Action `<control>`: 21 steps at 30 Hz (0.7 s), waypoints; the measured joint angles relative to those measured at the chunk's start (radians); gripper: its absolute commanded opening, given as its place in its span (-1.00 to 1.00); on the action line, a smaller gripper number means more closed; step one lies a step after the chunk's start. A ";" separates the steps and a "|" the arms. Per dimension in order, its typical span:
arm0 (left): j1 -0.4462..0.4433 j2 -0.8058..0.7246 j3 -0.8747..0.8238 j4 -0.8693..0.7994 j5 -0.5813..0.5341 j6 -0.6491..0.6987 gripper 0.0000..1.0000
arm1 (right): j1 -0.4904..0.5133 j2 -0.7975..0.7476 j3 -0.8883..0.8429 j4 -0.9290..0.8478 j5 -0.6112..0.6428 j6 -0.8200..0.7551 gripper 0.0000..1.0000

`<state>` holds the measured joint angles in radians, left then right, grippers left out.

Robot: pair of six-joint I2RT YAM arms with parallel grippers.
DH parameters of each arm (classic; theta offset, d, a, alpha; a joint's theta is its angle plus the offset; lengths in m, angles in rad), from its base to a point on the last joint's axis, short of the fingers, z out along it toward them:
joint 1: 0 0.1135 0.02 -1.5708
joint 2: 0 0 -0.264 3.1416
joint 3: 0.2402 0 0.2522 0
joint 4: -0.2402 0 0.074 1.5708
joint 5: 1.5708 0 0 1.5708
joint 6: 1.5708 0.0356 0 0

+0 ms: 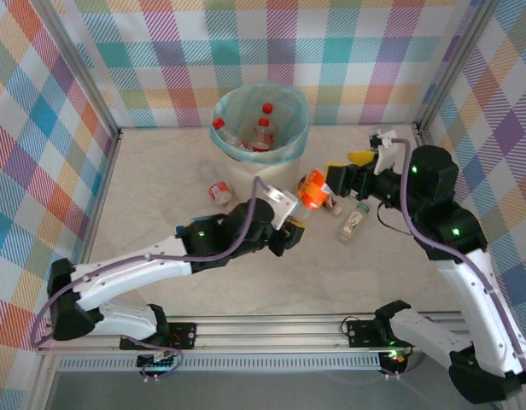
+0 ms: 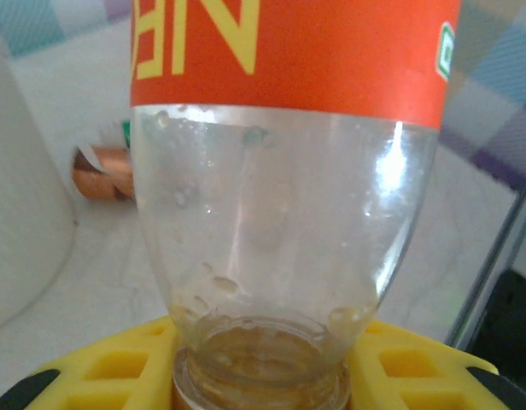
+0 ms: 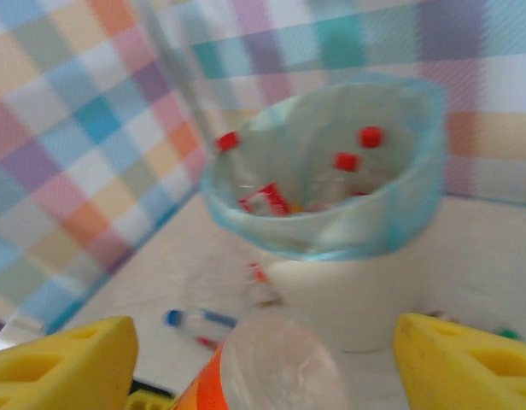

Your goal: Put the plastic bottles in the bin

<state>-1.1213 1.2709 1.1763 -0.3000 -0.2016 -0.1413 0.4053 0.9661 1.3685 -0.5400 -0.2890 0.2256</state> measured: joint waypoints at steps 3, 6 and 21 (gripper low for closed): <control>0.006 -0.068 -0.027 0.023 -0.018 0.000 -0.33 | 0.000 0.054 0.021 0.034 -0.105 0.033 0.67; 0.006 -0.116 -0.047 0.041 -0.027 0.000 -0.32 | 0.000 0.085 0.022 0.052 -0.188 0.058 0.66; 0.006 -0.193 -0.076 0.044 -0.024 0.026 -0.32 | 0.048 0.171 0.043 0.106 -0.459 0.101 0.52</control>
<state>-1.1156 1.0775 1.1000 -0.2558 -0.2256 -0.1150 0.4538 1.1374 1.4113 -0.4335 -0.7475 0.3264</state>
